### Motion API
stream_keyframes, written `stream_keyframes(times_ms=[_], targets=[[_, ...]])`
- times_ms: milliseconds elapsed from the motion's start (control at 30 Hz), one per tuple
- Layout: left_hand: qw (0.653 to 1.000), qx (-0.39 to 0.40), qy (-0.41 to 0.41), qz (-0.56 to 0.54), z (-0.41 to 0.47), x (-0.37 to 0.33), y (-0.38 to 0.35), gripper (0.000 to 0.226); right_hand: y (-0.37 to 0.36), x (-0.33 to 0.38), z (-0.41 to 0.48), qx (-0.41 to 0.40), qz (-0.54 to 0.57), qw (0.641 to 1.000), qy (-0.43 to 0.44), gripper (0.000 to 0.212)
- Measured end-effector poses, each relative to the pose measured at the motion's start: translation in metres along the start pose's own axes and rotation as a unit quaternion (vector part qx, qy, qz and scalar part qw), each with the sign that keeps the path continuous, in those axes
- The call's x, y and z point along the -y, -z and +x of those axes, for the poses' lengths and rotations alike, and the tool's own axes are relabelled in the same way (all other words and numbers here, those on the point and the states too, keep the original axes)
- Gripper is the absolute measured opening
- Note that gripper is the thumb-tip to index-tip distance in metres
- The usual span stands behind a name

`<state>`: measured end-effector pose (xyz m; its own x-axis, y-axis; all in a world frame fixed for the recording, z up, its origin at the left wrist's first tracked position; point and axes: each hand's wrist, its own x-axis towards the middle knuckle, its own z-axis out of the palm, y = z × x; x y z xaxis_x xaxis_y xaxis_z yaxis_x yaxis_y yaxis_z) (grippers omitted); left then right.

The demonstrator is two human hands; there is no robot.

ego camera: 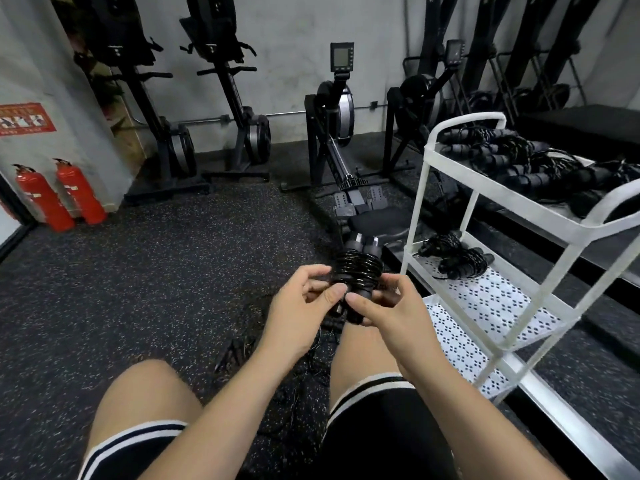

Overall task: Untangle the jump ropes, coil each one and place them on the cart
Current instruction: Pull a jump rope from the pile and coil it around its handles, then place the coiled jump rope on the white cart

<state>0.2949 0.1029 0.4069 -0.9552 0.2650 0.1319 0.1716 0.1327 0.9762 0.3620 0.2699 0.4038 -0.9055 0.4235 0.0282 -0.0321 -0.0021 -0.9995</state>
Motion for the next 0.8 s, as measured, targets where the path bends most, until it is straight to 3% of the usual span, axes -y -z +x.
stream_keyframes(times_ms=[233,367,533,800], targets=[[0.993,0.079,-0.021,0.080,0.066,0.005,-0.089,0.025,0.058,-0.020,0.044,-0.154,-0.032,0.987,-0.001,0.054],[0.990,0.112,-0.036,0.081,0.100,0.002,-0.145,0.019,0.091,-0.028,0.074,-0.234,-0.036,0.971,-0.017,0.069],[0.979,0.146,-0.078,0.116,0.131,0.007,-0.211,0.025,0.125,-0.040,0.104,-0.339,-0.009,0.940,-0.021,0.048],[0.941,0.260,-0.132,0.168,0.146,0.028,-0.266,0.032,0.151,-0.066,0.127,-0.442,-0.005,0.893,-0.090,0.054]])
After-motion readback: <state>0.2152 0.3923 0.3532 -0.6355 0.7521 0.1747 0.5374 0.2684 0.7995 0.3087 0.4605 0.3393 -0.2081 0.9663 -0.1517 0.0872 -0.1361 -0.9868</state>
